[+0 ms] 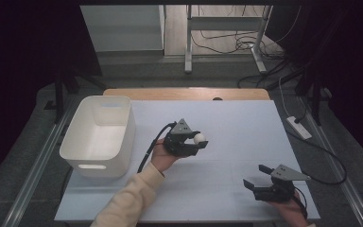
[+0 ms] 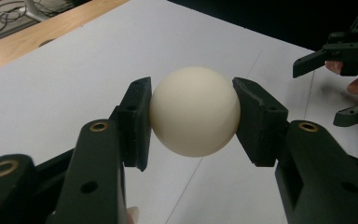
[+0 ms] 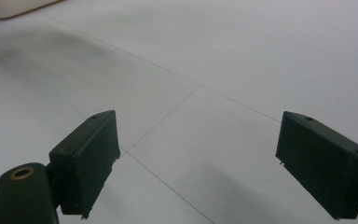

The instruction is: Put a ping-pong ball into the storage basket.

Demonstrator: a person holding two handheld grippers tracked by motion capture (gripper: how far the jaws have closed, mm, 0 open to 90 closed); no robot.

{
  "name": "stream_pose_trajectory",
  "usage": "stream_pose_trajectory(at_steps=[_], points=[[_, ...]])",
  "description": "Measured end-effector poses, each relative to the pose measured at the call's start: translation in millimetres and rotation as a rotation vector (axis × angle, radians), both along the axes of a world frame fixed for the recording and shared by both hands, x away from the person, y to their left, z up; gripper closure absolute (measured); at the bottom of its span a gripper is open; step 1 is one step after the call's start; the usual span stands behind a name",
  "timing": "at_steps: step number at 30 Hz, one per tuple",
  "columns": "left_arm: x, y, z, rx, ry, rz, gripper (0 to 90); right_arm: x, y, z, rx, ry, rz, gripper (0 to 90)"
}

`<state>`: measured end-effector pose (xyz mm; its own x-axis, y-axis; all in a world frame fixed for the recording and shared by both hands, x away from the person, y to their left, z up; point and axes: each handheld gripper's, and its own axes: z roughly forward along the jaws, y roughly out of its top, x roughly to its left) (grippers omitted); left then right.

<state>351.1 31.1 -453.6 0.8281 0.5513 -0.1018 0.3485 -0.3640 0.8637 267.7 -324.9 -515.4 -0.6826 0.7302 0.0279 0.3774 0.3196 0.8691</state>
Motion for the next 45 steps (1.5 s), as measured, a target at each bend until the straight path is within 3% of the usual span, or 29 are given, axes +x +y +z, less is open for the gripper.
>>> stream_pose_trajectory(at_steps=[29,45], points=[[-18.2,27.0,26.3,-0.028,-0.046,0.052,50.7,-1.6,0.7,1.4,0.001,-0.007,-0.001,13.2],[-22.9,51.4,37.7,-0.038,-0.072,0.118,50.7,-2.9,0.9,2.7,0.000,-0.013,-0.002,13.1]])
